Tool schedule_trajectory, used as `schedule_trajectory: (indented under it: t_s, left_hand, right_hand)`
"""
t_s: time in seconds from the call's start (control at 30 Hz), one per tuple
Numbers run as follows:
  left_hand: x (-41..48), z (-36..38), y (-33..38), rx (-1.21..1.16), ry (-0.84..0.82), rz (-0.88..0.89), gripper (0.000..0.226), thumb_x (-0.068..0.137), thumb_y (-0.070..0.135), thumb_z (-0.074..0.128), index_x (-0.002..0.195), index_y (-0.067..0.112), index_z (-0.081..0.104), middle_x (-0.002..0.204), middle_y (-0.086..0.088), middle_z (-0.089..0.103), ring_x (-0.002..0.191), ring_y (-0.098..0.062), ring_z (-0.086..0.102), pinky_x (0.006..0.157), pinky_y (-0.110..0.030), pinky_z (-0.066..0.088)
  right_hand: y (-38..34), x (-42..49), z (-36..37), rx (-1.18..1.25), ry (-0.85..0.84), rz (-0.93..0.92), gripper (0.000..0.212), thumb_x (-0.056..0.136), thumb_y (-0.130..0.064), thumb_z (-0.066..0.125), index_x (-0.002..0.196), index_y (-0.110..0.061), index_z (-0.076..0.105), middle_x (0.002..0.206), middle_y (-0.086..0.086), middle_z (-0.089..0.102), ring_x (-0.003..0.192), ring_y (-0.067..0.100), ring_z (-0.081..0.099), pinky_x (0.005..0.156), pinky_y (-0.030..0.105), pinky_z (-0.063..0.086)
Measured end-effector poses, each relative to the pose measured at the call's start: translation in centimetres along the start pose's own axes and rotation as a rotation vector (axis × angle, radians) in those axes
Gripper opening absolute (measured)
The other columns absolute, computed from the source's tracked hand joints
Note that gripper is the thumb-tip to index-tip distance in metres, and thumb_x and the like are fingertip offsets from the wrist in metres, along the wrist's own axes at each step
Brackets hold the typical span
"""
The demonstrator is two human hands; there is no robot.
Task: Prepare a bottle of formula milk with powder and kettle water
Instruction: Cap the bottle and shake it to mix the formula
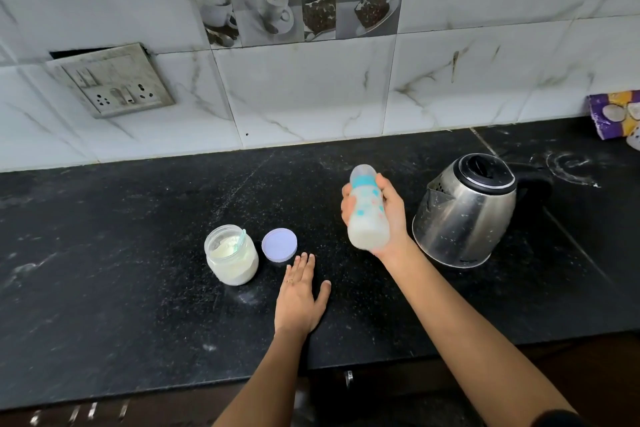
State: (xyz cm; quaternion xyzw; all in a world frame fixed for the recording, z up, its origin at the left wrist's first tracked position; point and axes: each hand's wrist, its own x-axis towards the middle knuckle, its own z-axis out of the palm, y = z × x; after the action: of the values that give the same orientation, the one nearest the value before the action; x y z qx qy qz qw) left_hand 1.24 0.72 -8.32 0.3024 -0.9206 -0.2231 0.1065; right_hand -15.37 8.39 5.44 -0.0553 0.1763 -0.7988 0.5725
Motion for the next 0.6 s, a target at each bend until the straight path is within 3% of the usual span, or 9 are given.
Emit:
schedule_trajectory:
  t_s: [0.1, 0.2, 0.27, 0.4, 0.5, 0.6]
  left_hand:
    - [0.0, 0.0, 0.0, 0.004, -0.002, 0.003, 0.065, 0.098, 0.046, 0.037, 0.153, 0.017, 0.017, 0.16, 0.002, 0.013, 0.147, -0.007, 0.001, 0.117, -0.021, -0.008]
    - [0.1, 0.0, 0.0, -0.004, 0.002, -0.001, 0.065, 0.098, 0.046, 0.037, 0.153, 0.017, 0.017, 0.16, 0.002, 0.013, 0.147, -0.008, 0.001, 0.117, -0.021, -0.009]
    - [0.1, 0.0, 0.0, -0.008, -0.003, -0.003, 0.065, 0.098, 0.046, 0.038, 0.153, 0.017, 0.017, 0.16, 0.002, 0.012, 0.147, -0.007, 0.0, 0.117, -0.02, -0.009]
    - [0.0, 0.1, 0.0, -0.008, 0.0, 0.003, 0.065, 0.098, 0.045, 0.037, 0.153, 0.016, 0.017, 0.16, 0.001, 0.012, 0.147, -0.008, 0.0, 0.117, -0.02, -0.009]
    - [0.1, 0.0, 0.0, -0.012, 0.005, 0.008, 0.065, 0.098, 0.045, 0.038, 0.152, 0.015, 0.018, 0.16, 0.001, 0.014, 0.147, -0.008, 0.002, 0.117, -0.02, -0.009]
    - [0.1, -0.1, 0.0, -0.02, 0.006, 0.004, 0.065, 0.098, 0.045, 0.038, 0.152, 0.016, 0.018, 0.16, 0.001, 0.014, 0.147, -0.008, 0.002, 0.116, -0.02, -0.009]
  right_hand:
    - [0.9, -0.8, -0.3, -0.182, -0.022, 0.034, 0.055, 0.068, -0.03, 0.078, 0.112, -0.01, 0.052, 0.087, 0.011, 0.061, 0.057, 0.022, 0.059, 0.053, 0.029, 0.053]
    - [1.4, -0.7, -0.2, -0.021, 0.108, -0.036, 0.054, 0.071, -0.032, 0.072, 0.113, -0.005, 0.051, 0.084, 0.011, 0.063, 0.06, 0.022, 0.063, 0.058, 0.029, 0.056]
    - [1.6, -0.5, -0.8, 0.085, 0.034, 0.015, 0.049, 0.076, -0.03, 0.071, 0.112, -0.005, 0.048, 0.085, 0.014, 0.063, 0.063, 0.024, 0.064, 0.06, 0.031, 0.056]
    - [1.8, -1.3, -0.6, -0.046, -0.171, 0.014, 0.049, 0.086, -0.031, 0.064, 0.129, -0.015, 0.049, 0.097, 0.015, 0.059, 0.064, 0.024, 0.059, 0.059, 0.033, 0.053]
    - [1.7, -1.1, -0.4, 0.16, -0.145, 0.08, 0.051, 0.077, -0.026, 0.075, 0.114, 0.001, 0.052, 0.095, 0.015, 0.06, 0.069, 0.026, 0.064, 0.061, 0.037, 0.057]
    - [2.0, -0.8, -0.9, 0.121, -0.197, 0.12, 0.046, 0.089, -0.029, 0.062, 0.123, -0.003, 0.046, 0.098, 0.019, 0.055, 0.068, 0.028, 0.061, 0.06, 0.036, 0.056]
